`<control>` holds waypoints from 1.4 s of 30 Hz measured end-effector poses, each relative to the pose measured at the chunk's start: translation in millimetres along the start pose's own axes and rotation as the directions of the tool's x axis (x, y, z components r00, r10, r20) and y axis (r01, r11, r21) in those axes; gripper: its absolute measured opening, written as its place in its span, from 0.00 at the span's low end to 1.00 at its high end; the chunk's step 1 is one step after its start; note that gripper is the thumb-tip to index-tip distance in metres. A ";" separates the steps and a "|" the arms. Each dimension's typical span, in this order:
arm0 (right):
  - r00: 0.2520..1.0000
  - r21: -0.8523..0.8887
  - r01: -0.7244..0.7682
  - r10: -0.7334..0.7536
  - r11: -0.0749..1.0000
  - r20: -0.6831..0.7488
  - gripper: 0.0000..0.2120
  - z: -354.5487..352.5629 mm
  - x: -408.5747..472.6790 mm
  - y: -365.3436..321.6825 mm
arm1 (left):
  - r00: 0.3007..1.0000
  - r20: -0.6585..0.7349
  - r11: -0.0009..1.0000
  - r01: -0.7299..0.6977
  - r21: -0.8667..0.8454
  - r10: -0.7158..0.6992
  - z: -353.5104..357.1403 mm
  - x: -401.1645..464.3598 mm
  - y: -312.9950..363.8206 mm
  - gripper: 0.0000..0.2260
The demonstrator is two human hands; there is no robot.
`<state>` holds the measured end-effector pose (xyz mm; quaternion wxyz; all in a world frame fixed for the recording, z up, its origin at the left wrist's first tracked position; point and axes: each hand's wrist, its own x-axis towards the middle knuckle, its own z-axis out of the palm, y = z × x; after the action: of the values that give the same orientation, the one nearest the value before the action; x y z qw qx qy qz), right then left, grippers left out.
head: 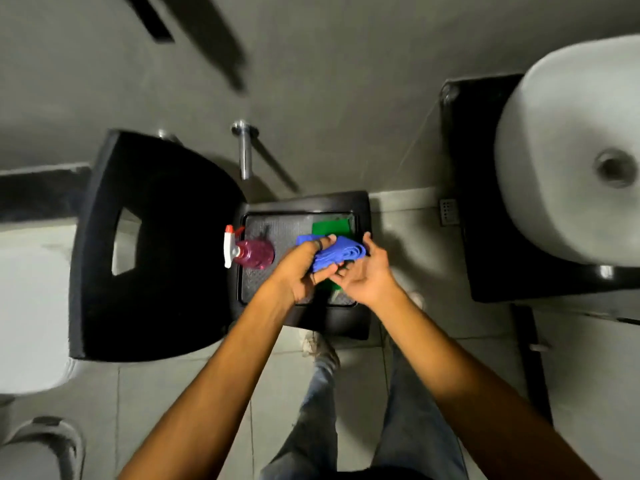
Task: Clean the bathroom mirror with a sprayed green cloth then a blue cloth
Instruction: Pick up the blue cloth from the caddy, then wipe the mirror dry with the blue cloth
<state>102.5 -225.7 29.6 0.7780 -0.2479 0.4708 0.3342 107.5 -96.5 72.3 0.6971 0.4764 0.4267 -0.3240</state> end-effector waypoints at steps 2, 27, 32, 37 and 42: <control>0.986 0.122 0.063 -0.081 0.991 0.148 0.35 18.7 -44.9 -19.5 | 0.993 0.088 0.985 -0.088 0.151 0.075 29.0 -47.3 20.4 0.07; -0.346 0.590 0.784 -0.925 -0.193 0.157 0.23 195.9 -456.7 -389.9 | -0.330 0.913 -0.910 0.252 0.330 0.239 363.3 -480.4 424.1 0.15; -0.683 -0.307 0.318 -0.441 -0.897 0.583 0.27 250.0 -370.6 -421.3 | -0.242 0.913 -0.806 0.431 0.405 0.329 376.4 -496.0 479.0 0.28; -0.679 -0.583 -0.044 -0.404 -0.811 0.613 0.29 265.6 -330.8 -442.8 | -0.290 0.901 -0.736 0.522 0.432 0.323 371.0 -462.1 502.3 0.32; -0.737 -0.593 -0.068 -0.360 -0.802 0.572 0.28 247.1 -333.7 -468.7 | -0.395 0.887 -0.701 0.562 0.440 0.240 369.9 -443.0 512.6 0.32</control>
<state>484.4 -454.7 469.8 0.1286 -0.8113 -0.0613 -0.5670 464.6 -252.1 738.6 0.2480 -0.7642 0.3180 -0.5033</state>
